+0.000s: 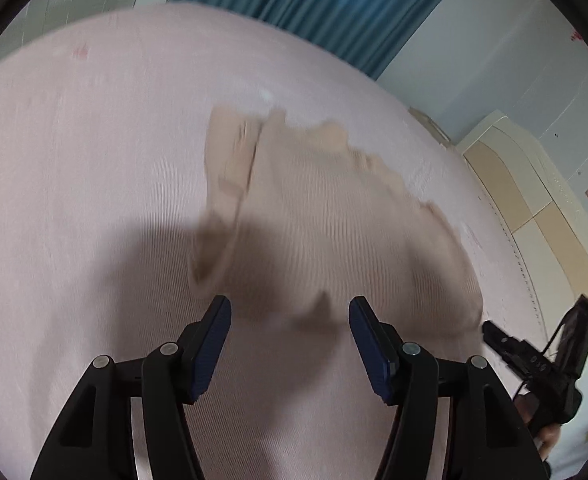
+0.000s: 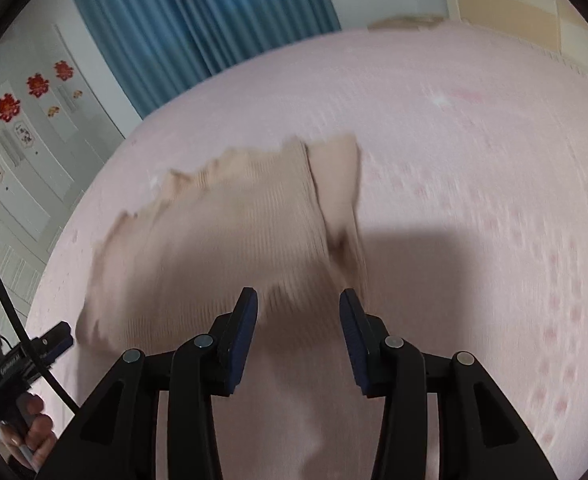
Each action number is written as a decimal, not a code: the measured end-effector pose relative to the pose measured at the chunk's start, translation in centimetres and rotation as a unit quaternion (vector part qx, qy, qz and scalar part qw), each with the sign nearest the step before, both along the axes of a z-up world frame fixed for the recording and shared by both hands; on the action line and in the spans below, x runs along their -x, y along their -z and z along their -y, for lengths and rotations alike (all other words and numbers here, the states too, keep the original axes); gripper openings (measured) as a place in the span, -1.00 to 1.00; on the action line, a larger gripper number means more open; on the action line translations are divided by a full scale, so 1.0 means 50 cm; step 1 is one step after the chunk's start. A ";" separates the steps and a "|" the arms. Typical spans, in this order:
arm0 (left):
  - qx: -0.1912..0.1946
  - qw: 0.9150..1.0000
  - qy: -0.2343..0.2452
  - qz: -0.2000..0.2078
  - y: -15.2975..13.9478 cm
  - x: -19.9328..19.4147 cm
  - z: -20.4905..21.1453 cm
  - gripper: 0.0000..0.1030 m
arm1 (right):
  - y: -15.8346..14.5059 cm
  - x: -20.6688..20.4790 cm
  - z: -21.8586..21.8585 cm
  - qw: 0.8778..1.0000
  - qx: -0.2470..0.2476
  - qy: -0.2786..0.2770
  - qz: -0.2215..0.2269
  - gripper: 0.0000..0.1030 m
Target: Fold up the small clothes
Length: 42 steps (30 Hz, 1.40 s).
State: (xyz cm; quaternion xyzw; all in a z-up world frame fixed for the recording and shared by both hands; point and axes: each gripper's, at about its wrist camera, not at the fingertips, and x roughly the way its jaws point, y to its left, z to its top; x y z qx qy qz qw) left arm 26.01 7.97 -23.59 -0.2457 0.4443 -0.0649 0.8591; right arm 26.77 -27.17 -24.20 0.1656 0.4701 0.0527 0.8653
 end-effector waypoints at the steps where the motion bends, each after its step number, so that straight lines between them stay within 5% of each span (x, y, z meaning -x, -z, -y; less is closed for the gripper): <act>1: 0.006 1.000 0.002 -0.007 0.009 0.002 0.003 0.15 | 0.011 0.006 -0.002 1.000 -0.003 -0.003 -0.009 -0.18; 6: 0.025 0.999 -0.014 -0.029 0.045 -0.027 0.001 0.15 | 0.048 -0.012 -0.021 0.999 0.025 -0.013 -0.030 -0.18; 18: 0.082 0.996 -0.032 -0.014 0.072 -0.091 -0.041 0.17 | 0.070 -0.079 0.001 0.995 -0.085 0.044 -0.039 0.04; 22: 0.094 0.994 -0.049 -0.014 0.077 -0.091 -0.063 -0.08 | 0.075 -0.099 0.003 0.995 -0.083 0.052 -0.035 0.04; 24: 0.083 0.994 -0.062 -0.017 0.079 -0.090 -0.071 -0.47 | 0.075 -0.105 0.005 0.994 -0.085 0.064 -0.031 -0.08; 26: 0.087 0.994 -0.067 -0.022 0.087 -0.086 -0.081 -0.64 | 0.080 -0.111 0.005 0.993 -0.094 0.058 -0.034 -0.71; 29: 0.102 0.992 -0.071 -0.033 0.095 -0.084 -0.087 -0.77 | 0.078 -0.106 0.004 0.995 -0.084 0.057 -0.022 -0.80; 32: 0.072 0.995 -0.068 -0.014 0.074 -0.070 -0.076 -0.80 | 0.057 -0.095 -0.012 0.997 -0.059 0.053 0.003 -0.82; 42: 0.033 0.998 -0.047 0.007 0.018 0.026 -0.060 -0.81 | -0.005 -0.005 0.000 0.994 -0.098 0.016 0.036 -0.83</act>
